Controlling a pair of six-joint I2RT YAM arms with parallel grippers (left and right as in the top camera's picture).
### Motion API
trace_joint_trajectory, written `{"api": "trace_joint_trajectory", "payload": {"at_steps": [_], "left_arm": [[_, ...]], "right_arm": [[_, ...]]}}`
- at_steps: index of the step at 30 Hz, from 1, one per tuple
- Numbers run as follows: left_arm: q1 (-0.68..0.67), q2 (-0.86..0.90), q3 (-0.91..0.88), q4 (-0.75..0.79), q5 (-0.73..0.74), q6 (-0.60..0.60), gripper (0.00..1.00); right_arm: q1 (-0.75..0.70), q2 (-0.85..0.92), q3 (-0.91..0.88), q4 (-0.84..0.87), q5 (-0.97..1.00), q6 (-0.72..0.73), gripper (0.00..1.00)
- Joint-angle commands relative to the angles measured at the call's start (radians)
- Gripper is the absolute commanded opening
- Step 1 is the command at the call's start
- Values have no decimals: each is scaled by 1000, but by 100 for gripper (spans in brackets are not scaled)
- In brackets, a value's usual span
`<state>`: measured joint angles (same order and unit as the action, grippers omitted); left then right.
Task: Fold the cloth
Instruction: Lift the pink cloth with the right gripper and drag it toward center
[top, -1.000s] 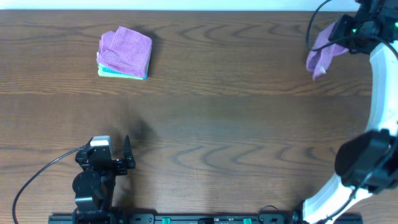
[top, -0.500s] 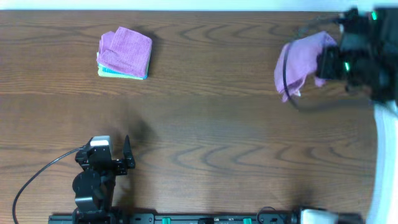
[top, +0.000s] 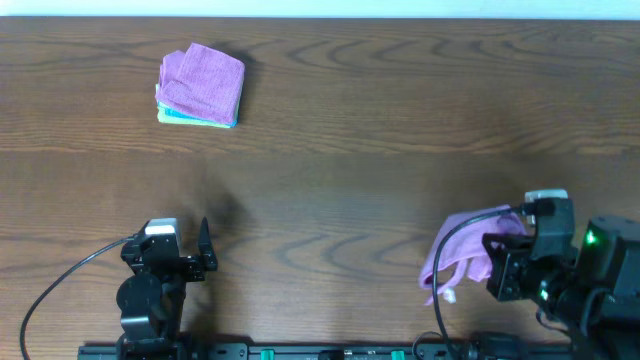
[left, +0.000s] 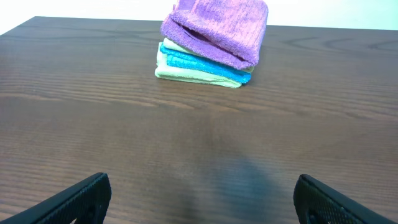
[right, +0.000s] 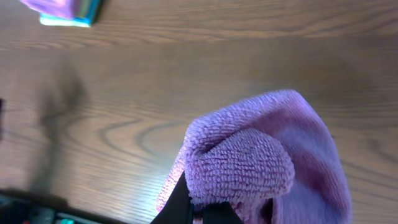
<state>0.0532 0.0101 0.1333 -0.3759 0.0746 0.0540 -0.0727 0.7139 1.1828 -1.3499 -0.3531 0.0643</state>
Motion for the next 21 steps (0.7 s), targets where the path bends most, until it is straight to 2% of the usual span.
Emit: {"api": "trace_joint_trajectory", "payload": {"at_steps": [1, 7, 11, 18, 21], "left_arm": [[-2, -6, -19, -12, -5, 13, 95], [-2, -6, -19, -12, -3, 13, 95], [-2, -6, -19, -11, -3, 13, 95], [-2, -6, -19, -12, 12, 5, 95], [-2, -6, -19, -12, 12, -20, 95]], "right_arm": [[20, 5, -11, 3, -87, 62, 1], [113, 47, -92, 76, -90, 82, 1], [227, 87, -180, 194, 29, 97, 1], [465, 347, -205, 423, 148, 123, 1], [501, 438, -185, 470, 190, 142, 1]]}}
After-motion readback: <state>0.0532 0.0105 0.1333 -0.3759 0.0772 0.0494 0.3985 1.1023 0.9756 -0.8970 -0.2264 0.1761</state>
